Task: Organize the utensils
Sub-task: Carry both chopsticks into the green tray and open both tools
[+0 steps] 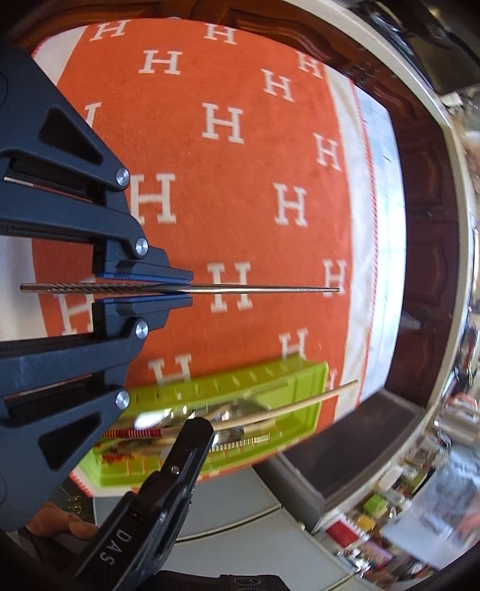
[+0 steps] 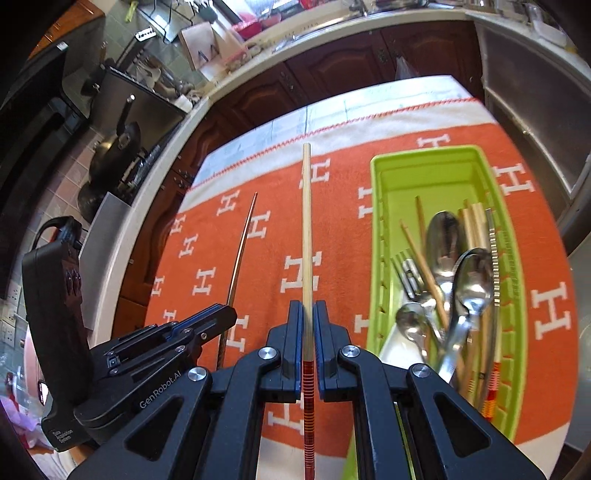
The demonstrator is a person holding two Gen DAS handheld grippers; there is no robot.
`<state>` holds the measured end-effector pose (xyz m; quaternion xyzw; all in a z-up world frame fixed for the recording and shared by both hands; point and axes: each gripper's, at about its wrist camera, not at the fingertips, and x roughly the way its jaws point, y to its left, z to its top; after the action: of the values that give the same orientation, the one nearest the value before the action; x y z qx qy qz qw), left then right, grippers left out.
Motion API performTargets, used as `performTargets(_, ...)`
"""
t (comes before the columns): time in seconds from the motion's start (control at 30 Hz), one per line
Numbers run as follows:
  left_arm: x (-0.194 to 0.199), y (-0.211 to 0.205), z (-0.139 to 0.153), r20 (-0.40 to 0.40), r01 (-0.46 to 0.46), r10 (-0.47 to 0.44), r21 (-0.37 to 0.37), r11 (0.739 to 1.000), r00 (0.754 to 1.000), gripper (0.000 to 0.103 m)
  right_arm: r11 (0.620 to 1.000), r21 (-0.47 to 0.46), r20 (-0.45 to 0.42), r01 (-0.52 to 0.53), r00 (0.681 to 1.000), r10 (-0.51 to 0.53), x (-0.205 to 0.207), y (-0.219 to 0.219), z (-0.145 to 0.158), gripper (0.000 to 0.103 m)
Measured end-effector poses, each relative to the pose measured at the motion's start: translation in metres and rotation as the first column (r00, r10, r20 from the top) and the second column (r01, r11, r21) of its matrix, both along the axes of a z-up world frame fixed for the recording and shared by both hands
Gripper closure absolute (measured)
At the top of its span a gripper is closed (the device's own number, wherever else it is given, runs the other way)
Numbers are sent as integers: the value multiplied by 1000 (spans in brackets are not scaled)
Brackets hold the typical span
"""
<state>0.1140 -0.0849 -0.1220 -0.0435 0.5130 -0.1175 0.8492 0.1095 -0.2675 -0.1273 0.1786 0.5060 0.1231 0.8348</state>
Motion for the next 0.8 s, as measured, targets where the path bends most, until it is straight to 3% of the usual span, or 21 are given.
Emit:
performTargets(0.23,1,-41,24,15,89,-88,-25,996,996,99,998,-11,51,58,997,-57,-26,-36,31,98)
performTargets(0.4,11,-70,31,-39,142,-147,-106,984,988,99,988,-56,36,145,989,-143,-30,-73,33,98)
performTargets(0.53,20,-89,25,-98,155,-173,-168,973,980,99,979,-87,2,186,982,-186,-29,-91,23,98)
performTargets(0.8,34,-118,-7,-180,177,-212,-194,965,960,99,965,-174,-47,198,977,-209,-17,-113,-2,97)
